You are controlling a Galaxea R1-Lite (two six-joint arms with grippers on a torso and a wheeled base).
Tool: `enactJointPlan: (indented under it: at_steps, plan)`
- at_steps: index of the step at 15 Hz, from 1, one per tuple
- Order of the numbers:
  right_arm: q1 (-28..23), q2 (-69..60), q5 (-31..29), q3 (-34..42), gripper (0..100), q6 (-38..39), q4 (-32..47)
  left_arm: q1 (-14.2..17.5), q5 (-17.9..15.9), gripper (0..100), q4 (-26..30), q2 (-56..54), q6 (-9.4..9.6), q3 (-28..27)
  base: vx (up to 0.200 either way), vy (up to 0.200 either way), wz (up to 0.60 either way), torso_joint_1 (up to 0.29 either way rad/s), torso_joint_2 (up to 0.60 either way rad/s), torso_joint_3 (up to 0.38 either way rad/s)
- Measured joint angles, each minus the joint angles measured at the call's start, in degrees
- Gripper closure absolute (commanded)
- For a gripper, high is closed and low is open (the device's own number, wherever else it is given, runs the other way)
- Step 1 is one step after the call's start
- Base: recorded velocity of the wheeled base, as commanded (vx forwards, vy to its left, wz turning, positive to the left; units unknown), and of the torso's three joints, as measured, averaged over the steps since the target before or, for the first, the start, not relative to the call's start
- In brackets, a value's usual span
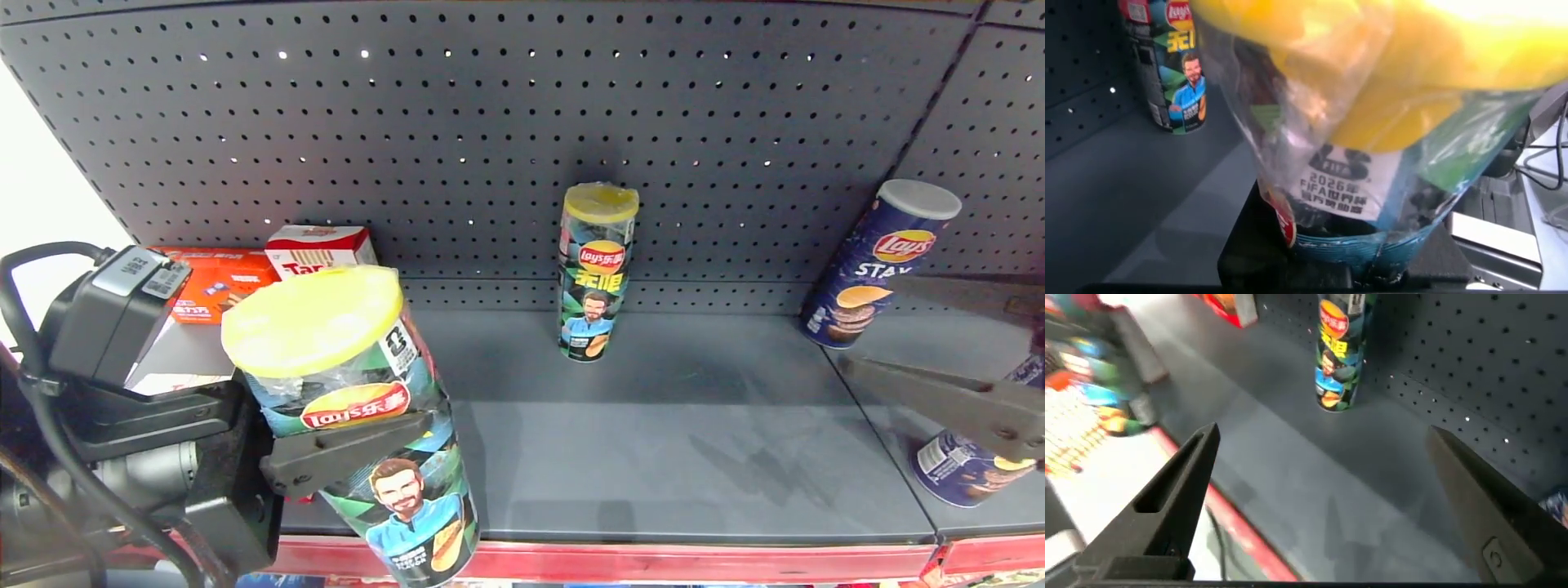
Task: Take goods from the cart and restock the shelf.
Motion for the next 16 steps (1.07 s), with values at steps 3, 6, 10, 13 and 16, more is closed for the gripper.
enactJointPlan:
  at_steps: [3, 6, 10, 13, 16]
  plan:
    - [0.2, 5.4, 1.7, -0.5, 0, -0.5, -5.0, 0.1, 0.0, 100, 0.0, 0.3, 0.00, -0.1, 0.000, 0.000, 0.00, 0.000, 0.00, 0.000]
    - [0.1, 8.7, 3.0, -1.1, 0, -0.4, -6.2, 0.1, 0.0, 100, 0.1, 0.6, 0.00, -0.1, 0.000, 0.000, 0.00, 0.000, 0.00, 0.000]
    - [0.0, 14.6, 3.0, -5.2, 0, 1.2, -9.4, 0.1, 0.0, 100, 0.1, 1.3, 0.00, -0.6, 0.000, 0.000, 0.00, 0.000, 0.00, 0.000]
    - [-1.1, 19.9, 4.8, -7.0, 0, 1.4, -12.9, 0.5, 0.0, 100, 0.1, 1.6, 0.05, -0.7, 0.000, 0.000, 0.00, 0.000, 0.00, 0.000]
    - [-3.8, 26.1, 12.2, -7.5, 0, -1.1, -21.0, 1.3, 0.0, 100, 0.1, 1.6, 0.07, -0.7, 0.000, 0.000, 0.00, 0.000, 0.00, 0.000]
